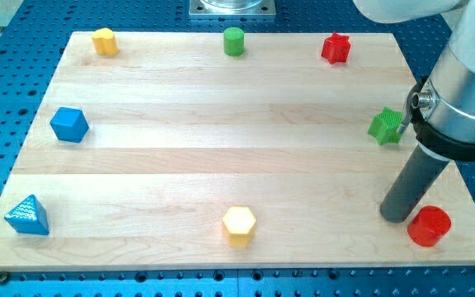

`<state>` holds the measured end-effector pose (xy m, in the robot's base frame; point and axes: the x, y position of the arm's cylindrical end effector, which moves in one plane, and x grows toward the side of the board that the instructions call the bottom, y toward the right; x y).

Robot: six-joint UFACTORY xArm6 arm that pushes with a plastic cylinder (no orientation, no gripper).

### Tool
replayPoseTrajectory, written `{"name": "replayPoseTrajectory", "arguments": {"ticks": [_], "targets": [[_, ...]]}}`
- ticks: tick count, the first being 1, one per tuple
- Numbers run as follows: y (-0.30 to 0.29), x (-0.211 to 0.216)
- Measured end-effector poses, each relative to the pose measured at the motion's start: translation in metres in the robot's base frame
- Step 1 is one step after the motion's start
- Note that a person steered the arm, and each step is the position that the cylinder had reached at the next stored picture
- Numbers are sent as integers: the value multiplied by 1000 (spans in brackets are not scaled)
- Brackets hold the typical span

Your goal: Move the yellow hexagon to the bottom right of the yellow heart

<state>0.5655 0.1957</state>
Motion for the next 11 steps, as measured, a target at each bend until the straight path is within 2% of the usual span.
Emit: {"name": "replayPoseTrajectory", "arguments": {"ticks": [7, 9, 10, 11], "targets": [[1, 0], [-2, -27], [-23, -46], [-91, 0]]}}
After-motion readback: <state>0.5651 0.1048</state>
